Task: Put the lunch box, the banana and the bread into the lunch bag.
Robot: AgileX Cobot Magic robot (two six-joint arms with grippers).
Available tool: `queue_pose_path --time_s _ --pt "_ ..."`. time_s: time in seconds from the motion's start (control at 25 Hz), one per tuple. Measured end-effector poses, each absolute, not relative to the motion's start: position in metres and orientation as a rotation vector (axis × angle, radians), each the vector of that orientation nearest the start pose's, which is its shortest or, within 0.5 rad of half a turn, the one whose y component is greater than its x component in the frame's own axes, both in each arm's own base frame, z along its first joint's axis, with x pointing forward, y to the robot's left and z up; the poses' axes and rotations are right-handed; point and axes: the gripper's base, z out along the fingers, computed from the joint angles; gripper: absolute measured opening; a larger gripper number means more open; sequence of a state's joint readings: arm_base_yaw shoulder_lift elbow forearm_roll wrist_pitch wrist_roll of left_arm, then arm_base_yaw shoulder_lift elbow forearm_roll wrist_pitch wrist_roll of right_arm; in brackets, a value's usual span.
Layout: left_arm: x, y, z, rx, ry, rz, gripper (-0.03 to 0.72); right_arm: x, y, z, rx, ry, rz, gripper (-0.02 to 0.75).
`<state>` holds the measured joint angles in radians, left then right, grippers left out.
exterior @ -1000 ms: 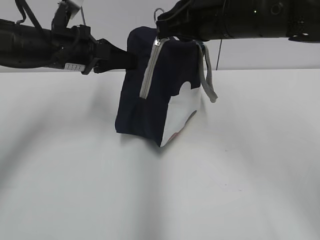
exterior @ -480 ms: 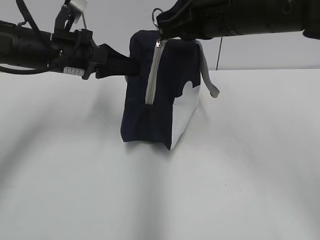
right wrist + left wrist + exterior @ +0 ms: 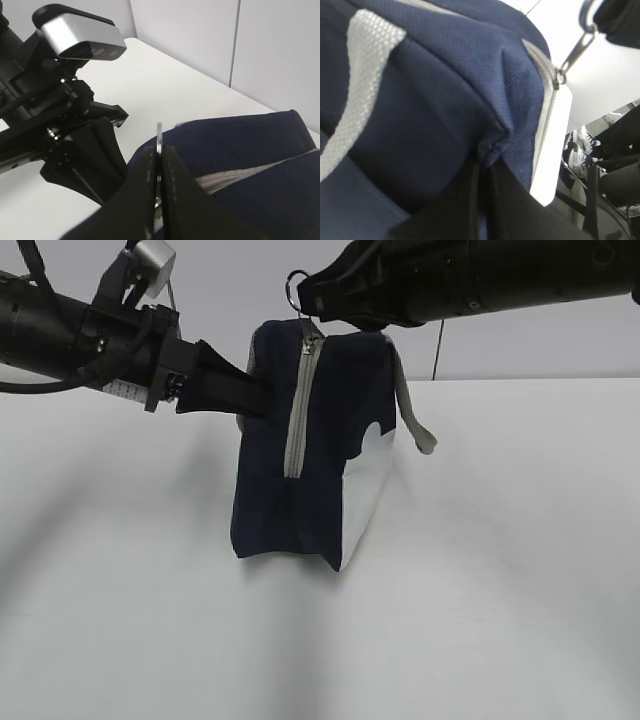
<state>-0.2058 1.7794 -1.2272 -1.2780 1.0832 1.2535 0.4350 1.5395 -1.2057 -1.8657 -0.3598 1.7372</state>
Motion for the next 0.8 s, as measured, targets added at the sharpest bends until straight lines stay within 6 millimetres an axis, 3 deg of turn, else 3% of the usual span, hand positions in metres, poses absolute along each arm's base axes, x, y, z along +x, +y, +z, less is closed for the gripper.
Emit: queue_pose_path --time_s 0.56,0.8 --pt "0.332 -0.148 0.248 0.846 2.162 -1.200 0.003 0.315 0.179 0.323 -0.766 1.823 0.520 -0.016" --pt "0.335 -0.147 0.250 0.814 2.159 -1.162 0.003 0.320 0.180 0.327 -0.752 1.809 0.504 -0.016"
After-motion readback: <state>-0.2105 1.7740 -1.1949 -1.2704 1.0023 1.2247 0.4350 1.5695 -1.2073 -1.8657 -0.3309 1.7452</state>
